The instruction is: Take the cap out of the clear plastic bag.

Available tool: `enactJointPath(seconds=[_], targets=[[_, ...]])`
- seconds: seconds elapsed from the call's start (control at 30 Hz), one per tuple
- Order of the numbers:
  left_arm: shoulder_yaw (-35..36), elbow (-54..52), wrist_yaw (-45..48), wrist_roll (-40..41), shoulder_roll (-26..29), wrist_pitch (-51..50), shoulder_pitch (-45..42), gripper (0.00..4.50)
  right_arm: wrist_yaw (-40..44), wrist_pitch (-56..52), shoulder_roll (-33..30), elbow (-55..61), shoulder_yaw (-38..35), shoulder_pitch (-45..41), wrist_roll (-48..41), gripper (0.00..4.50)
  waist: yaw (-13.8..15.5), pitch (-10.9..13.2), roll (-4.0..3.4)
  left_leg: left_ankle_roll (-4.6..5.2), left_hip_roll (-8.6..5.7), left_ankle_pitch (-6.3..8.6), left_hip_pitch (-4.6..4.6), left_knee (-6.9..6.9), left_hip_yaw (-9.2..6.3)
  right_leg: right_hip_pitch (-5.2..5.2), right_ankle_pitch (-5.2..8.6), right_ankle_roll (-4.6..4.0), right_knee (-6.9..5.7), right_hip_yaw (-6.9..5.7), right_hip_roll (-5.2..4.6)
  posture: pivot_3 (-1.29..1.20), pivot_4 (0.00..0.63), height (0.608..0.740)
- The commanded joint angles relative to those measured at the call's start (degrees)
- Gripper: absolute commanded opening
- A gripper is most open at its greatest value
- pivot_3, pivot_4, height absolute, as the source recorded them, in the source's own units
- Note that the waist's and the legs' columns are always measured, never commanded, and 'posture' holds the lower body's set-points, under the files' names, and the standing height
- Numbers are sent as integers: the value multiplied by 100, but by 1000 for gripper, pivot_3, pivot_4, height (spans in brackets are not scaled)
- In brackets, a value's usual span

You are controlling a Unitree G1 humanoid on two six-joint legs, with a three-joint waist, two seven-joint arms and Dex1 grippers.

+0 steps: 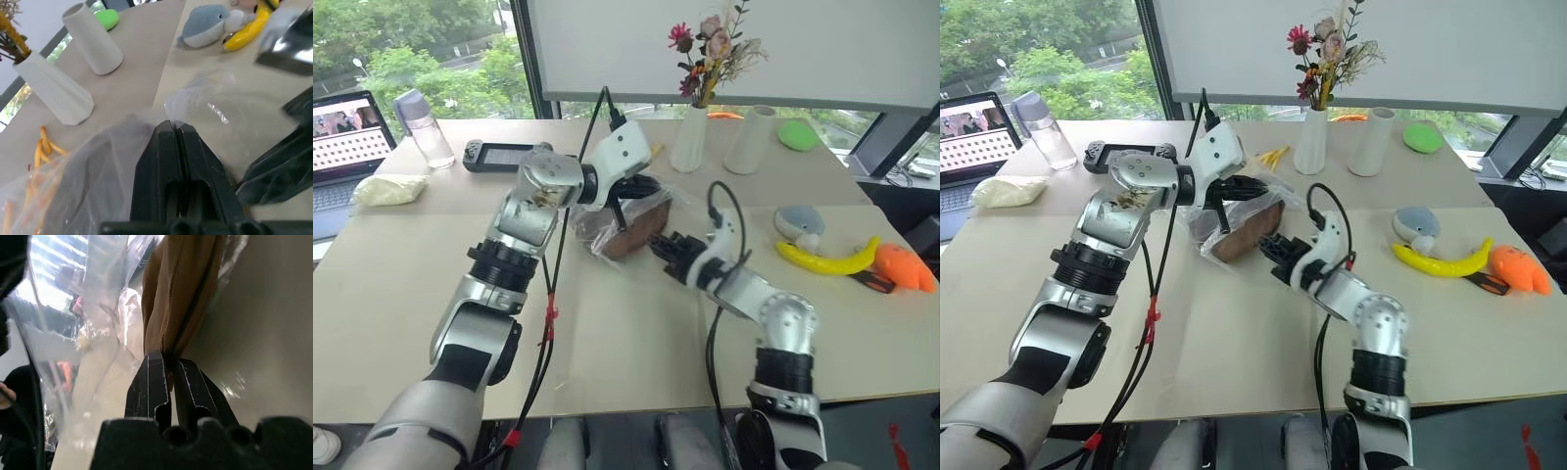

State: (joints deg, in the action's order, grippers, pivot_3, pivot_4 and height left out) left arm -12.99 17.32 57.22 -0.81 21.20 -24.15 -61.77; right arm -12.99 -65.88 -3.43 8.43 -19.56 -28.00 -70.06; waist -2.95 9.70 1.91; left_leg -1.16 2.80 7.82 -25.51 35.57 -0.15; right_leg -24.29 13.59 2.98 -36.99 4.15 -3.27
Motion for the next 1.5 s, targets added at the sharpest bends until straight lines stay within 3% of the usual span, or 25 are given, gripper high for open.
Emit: enactJointPath(seconds=[0.03, 0.27, 0.4, 0.6, 0.87, 1.1, 1.2, 1.3, 1.5], targets=[[-17, -166, -40, 43, 9, 81, -17, 0, -619, -393, -678, 326, -467, 304, -1488, 12, 35, 0, 1, 0, 0, 0, 0, 1, 0, 0, 0, 0, 1, 0, 0, 0, 150, 740], [-96, -200, -8, 65, -14, 122, 52, 0, -1034, -114, -2120, 532, -441, 1043, -3173, 12, 50, 1, 2, 3, -1, -2, 1, 2, 0, 6, 0, 0, 7, 1, -1, 0, 150, 740], [-112, -272, 4, 76, -1, 85, 95, 0, 125, -139, -2920, 1678, -493, 1486, -3340, 12, 51, 3, -1, 4, -2, -2, -2, 3, 1, 4, 2, 2, 9, 2, -1, 0, 150, 740], [-119, -379, 14, 103, 31, 11, 148, 0, 946, 382, -3672, 2382, -548, 2073, -4013, 12, 51, 4, 2, 4, 0, -2, -2, 10, -1, 10, 1, 5, 13, 1, 0, 0, 150, 740], [-153, -369, -12, 86, 51, 29, 152, 0, 1855, 1093, -4129, 2871, -243, 2277, -4294, 12, 63, 5, 3, 5, 0, -1, -5, 20, -1, 14, 0, 5, 21, 1, -1, 0, 150, 740], [-148, -344, -18, 82, 115, 56, 162, 0, 2989, 1802, -4210, 3033, -991, 2486, -4294, 12, 93, 5, 3, 5, -2, -1, -11, 26, -1, 13, -3, 10, 23, 1, -2, 0, 150, 740], [-159, -355, -20, 80, 133, 62, 172, 0, 3427, 2166, -4220, 3013, -1706, 2477, -4294, 12, 101, 5, 3, 5, -2, -1, -10, 26, -1, 14, -3, 10, 23, 1, -2, 0, 150, 740], [-159, -380, -48, 63, 153, 95, 181, 0, 3402, 2406, -4491, 3239, -2808, 2563, -3827, 12, 143, 6, 3, 5, -4, -1, -12, 25, 0, 11, -3, 12, 23, 1, -4, 0, 150, 740], [-169, -589, 26, 149, 210, -54, 316, 0, 3198, 2962, -4566, 2876, -3302, 2440, -3863, 12, 171, 5, 3, 5, -2, -1, -5, 27, 1, 17, -3, 9, 22, 1, -2, 0, 150, 740]])
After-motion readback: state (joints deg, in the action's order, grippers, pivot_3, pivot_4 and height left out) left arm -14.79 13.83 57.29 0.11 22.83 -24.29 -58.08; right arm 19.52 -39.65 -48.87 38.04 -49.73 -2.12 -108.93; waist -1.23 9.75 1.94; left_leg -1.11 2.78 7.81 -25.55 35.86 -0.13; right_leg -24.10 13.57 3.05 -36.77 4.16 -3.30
